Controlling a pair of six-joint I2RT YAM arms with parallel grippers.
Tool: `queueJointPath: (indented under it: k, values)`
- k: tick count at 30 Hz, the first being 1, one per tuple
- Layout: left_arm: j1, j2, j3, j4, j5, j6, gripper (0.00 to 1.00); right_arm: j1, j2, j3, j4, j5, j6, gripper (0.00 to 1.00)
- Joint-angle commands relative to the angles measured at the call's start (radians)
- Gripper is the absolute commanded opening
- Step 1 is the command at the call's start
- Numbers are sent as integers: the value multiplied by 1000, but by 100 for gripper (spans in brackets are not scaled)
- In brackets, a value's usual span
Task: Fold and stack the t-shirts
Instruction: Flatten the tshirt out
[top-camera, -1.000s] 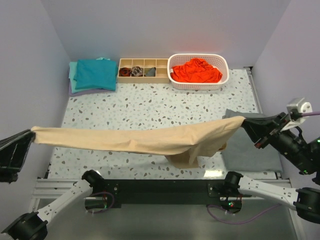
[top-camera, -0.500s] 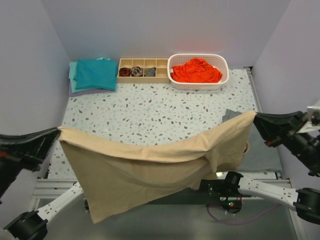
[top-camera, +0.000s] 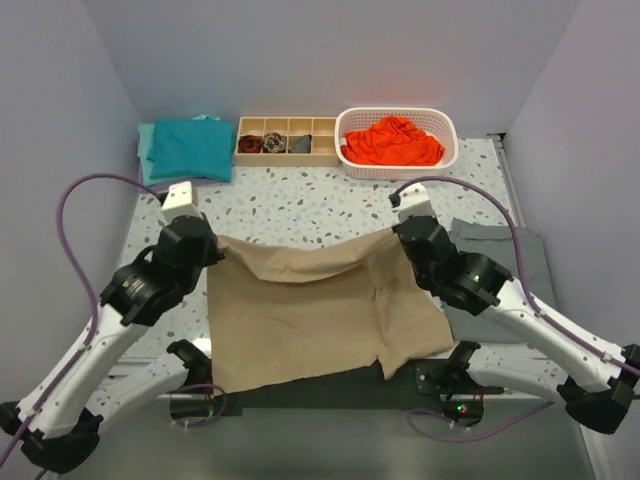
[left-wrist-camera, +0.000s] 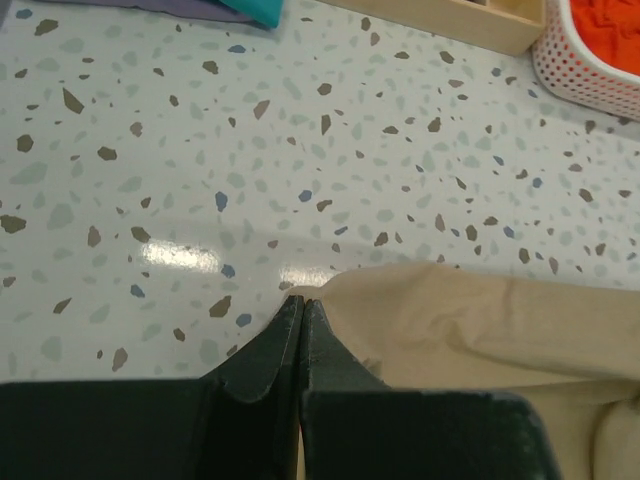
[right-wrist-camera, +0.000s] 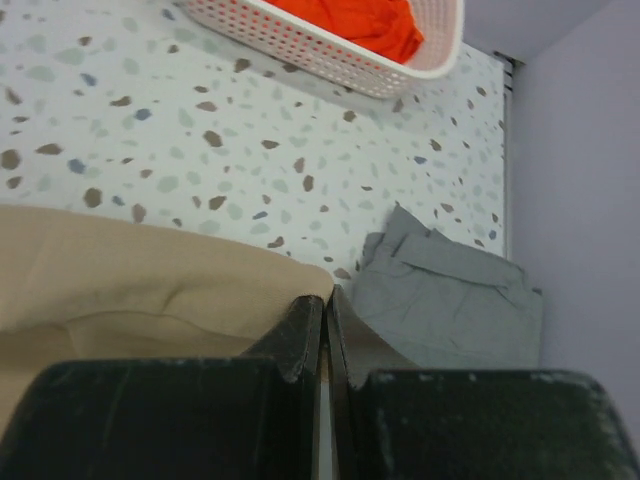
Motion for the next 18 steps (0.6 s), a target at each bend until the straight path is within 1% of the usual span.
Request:
queueJointPath:
  k: [1,2,3,5,6,7,8,9,11,12,14,16,18]
  values:
    - [5,144,-31,252,-178,-4,0,-172,-14,-17,203,50,32,0]
    - [13,213,-37,278,-181,12,0,-194,3,-17,225,56,38,0]
    - [25,245,-38,295,-184,18,0,-228,37,-13,233,71,50,0]
    - [80,336,-42,373,-160,47,0,-269,83,1,257,74,82,0]
    - [105,359,-48,405,-113,58,0,-318,135,27,254,30,102,0]
    - [152,380,-71,487,-93,85,0,-340,158,33,263,-14,110,0]
    - [177,417,-85,528,-79,93,0,-357,180,35,300,-36,107,0]
    - [197,436,-96,607,-48,110,0,-383,233,29,321,-51,101,0]
    - [243,486,-116,666,-46,148,0,-424,284,29,361,-86,106,0]
    - [255,503,-117,709,-31,165,0,-470,307,36,366,-120,116,0]
    - [297,569,-97,728,-14,191,0,-513,373,46,386,-179,138,0]
    - [343,638,-68,740,4,184,0,-568,443,67,389,-214,149,0]
    - [373,681,-56,802,53,199,0,-617,497,101,406,-249,152,0]
